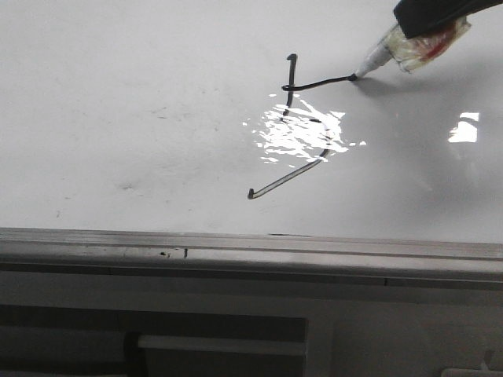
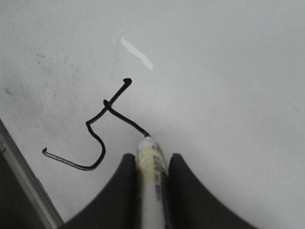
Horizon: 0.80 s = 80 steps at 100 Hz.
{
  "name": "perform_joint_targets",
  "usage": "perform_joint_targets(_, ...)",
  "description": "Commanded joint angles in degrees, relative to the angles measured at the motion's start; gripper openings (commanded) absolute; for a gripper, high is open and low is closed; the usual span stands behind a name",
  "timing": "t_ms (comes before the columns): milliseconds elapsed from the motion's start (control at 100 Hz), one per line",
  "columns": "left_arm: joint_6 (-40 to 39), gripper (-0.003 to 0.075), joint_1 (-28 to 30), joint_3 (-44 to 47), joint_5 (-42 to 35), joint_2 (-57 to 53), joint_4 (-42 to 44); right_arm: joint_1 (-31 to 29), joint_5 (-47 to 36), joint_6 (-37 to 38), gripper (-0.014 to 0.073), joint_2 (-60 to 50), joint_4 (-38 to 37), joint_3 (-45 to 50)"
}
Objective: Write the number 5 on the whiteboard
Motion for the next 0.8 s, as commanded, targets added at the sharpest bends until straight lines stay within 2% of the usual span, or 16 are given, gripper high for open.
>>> perform_joint_targets(0, -0.67, -0.0018, 0.09, -1.75, -4.86, 0.28, -1.49, 0.96, -1.12, 0.05, -0.0048, -2.92, -1.02, -3.01)
perform_joint_targets(70, -0.67, 0.0, 0.09, -1.86, -4.86, 0.28, -1.82, 3.39, 1.23, -0.06, -0.0048, -5.54, -0.87, -4.24)
perform_joint_targets(140, -0.67, 0.0059, 0.09, -1.86, -4.86, 0.28, -1.82, 6.55, 3.43, -0.06, -0.0048, -7.91, -0.87, -4.77)
perform_joint_targets(300, -0.67, 0.0302, 0.09, -2.4, -4.63, 0.43, -1.82, 14.02, 7.55, -0.39, -0.0048, -10.72, -0.98, -4.8)
perform_joint_targets(370, -0.56, 0.036, 0.09, -3.57, -3.03, 1.55, -1.82, 16.42, 8.32, -0.39, -0.0048, -10.71, -1.49, -4.8)
perform_joint_targets(460, 0.24, 0.0356, -0.05, -6.28, 0.53, 3.99, -1.7, 18.37, 7.98, -0.39, -0.0048, -10.22, -1.95, -4.8)
perform_joint_targets(660, 15.14, 0.0356, -4.38, -14.29, 13.19, 13.08, -1.8, 18.85, 5.9, -0.45, -0.0048, -7.7, -2.18, -4.8)
perform_joint_targets(790, 16.23, 0.0356, -8.23, -17.87, 16.91, 18.32, -1.8, 19.07, 5.52, -0.94, -0.0048, -5.83, -2.18, -4.8)
